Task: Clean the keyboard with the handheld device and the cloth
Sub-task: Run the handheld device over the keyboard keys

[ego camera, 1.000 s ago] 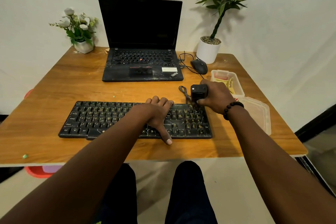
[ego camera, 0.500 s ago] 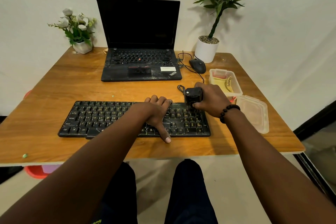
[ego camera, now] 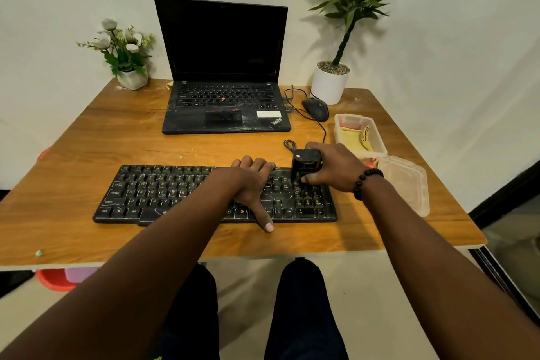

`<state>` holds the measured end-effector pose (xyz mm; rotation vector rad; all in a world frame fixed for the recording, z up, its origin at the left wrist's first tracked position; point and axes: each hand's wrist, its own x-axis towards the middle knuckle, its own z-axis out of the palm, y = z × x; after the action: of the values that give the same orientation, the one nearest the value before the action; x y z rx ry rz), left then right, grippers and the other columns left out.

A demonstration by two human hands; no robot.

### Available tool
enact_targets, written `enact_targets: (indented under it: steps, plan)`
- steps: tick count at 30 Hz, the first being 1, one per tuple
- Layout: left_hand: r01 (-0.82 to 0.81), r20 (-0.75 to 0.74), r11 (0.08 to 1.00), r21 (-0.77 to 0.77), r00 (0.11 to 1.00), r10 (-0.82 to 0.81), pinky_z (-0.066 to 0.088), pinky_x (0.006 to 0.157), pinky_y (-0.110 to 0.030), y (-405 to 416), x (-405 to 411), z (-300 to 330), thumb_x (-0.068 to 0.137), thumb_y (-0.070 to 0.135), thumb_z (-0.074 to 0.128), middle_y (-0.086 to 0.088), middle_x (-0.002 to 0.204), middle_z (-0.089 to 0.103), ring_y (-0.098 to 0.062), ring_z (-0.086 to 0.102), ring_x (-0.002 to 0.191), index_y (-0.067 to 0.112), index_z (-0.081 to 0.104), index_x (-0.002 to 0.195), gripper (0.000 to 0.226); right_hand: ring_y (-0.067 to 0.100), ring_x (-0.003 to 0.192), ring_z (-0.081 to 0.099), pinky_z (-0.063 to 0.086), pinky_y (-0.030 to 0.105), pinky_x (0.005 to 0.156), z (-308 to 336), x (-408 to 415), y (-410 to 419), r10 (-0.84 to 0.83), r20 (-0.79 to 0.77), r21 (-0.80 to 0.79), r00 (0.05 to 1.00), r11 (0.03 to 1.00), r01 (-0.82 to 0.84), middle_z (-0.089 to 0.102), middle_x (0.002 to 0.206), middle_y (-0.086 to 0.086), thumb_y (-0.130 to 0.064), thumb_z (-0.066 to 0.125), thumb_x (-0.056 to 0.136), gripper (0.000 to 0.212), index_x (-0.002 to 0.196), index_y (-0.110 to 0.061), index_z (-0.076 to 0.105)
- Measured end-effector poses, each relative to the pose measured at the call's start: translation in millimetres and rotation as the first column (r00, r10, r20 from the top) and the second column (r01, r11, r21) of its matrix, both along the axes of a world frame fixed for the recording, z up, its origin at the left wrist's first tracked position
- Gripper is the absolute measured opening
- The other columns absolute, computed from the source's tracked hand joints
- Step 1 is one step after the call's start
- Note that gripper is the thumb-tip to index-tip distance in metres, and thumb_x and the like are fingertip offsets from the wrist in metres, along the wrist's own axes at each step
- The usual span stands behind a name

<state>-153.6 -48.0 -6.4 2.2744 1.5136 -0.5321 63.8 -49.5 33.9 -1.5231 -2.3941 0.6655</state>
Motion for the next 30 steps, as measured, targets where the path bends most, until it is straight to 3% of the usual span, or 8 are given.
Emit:
enact_targets:
  steps: [5,9,14,17,20,22,25,30]
  plan:
    - [0.0,-0.003,1.0,-0.005,1.0,0.0,0.019,0.118,-0.063,1.6,0.8,-0.1,0.046,0.08,0.081,0.003,0.164,-0.006,-0.035,0.0,0.149,0.027,-0.014,0.158,0.156,0.018,0.085,0.06,0.047,0.029,0.07,9.3,21.1,4.9,-0.048,0.061,0.043,0.997,0.998,0.046,0.066,0.089,-0.002,-0.019,0.082,0.07,0.033,0.094,-0.017,0.06]
    - [0.005,-0.01,1.0,-0.005,1.0,-0.005,0.018,0.119,-0.062,1.1,1.5,0.4,0.048,0.08,0.081,0.003,0.165,-0.006,-0.035,-0.001,0.149,0.026,-0.014,0.158,0.155,0.012,0.09,0.062,0.05,0.028,0.077,2.8,18.5,-0.6,-0.08,-0.066,0.008,0.995,0.997,0.08,0.068,0.097,-0.004,-0.023,0.083,0.07,0.04,0.103,-0.018,0.061]
    - [0.005,-0.011,1.0,-0.002,1.0,-0.005,0.018,0.119,-0.062,-0.5,1.8,2.8,0.049,0.079,0.081,0.002,0.165,-0.006,-0.034,0.0,0.149,0.025,-0.014,0.158,0.154,0.02,0.087,0.06,0.045,0.028,0.07,-2.6,12.9,1.5,-0.154,0.024,0.171,0.988,0.974,0.148,0.067,0.094,0.003,-0.018,0.082,0.071,0.037,0.1,-0.015,0.059]
    - [0.015,-0.016,1.0,0.004,1.0,-0.015,0.016,0.12,-0.061,-0.3,2.2,1.9,0.049,0.079,0.08,0.001,0.165,-0.005,-0.034,0.0,0.149,0.025,-0.014,0.158,0.154,0.015,0.085,0.061,0.045,0.024,0.066,-2.9,15.0,0.7,-0.102,-0.039,0.066,0.994,0.992,0.104,0.067,0.092,-0.002,-0.02,0.082,0.07,0.035,0.097,-0.018,0.06]
    - [0.017,-0.012,1.0,0.007,1.0,-0.017,0.017,0.12,-0.061,0.2,1.3,1.8,0.048,0.08,0.08,0.001,0.165,-0.005,-0.034,0.001,0.149,0.025,-0.013,0.158,0.155,0.02,0.088,0.06,0.041,0.024,0.063,-5.9,16.4,1.4,-0.133,0.049,0.141,0.99,0.982,0.125,0.065,0.091,0.0,-0.023,0.083,0.07,0.034,0.092,-0.022,0.057]
    - [0.014,-0.011,1.0,0.005,1.0,-0.014,0.017,0.12,-0.061,-0.1,1.3,1.5,0.048,0.08,0.08,0.001,0.165,-0.005,-0.034,0.0,0.149,0.025,-0.013,0.158,0.155,0.021,0.089,0.059,0.041,0.026,0.065,-3.7,17.6,2.4,-0.187,0.057,0.178,0.981,0.969,0.174,0.064,0.093,0.002,-0.025,0.083,0.069,0.035,0.091,-0.023,0.055]
    - [0.009,-0.007,1.0,0.008,1.0,-0.009,0.018,0.119,-0.062,-0.2,1.4,0.8,0.047,0.08,0.08,0.001,0.165,-0.005,-0.034,0.0,0.149,0.026,-0.014,0.158,0.155,0.016,0.092,0.062,0.049,0.028,0.072,-4.3,19.0,-4.2,-0.156,-0.057,0.069,0.986,0.985,0.159,0.068,0.097,-0.002,-0.025,0.082,0.071,0.037,0.101,-0.017,0.062]
    - [0.005,-0.009,1.0,0.001,1.0,-0.005,0.018,0.119,-0.061,-1.8,1.7,1.6,0.048,0.079,0.081,0.001,0.165,-0.005,-0.035,0.0,0.15,0.025,-0.014,0.158,0.155,0.022,0.095,0.062,0.049,0.033,0.07,-8.0,24.0,-6.1,-0.272,0.079,0.224,0.959,0.942,0.249,0.068,0.101,-0.002,-0.034,0.079,0.073,0.04,0.106,-0.024,0.059]
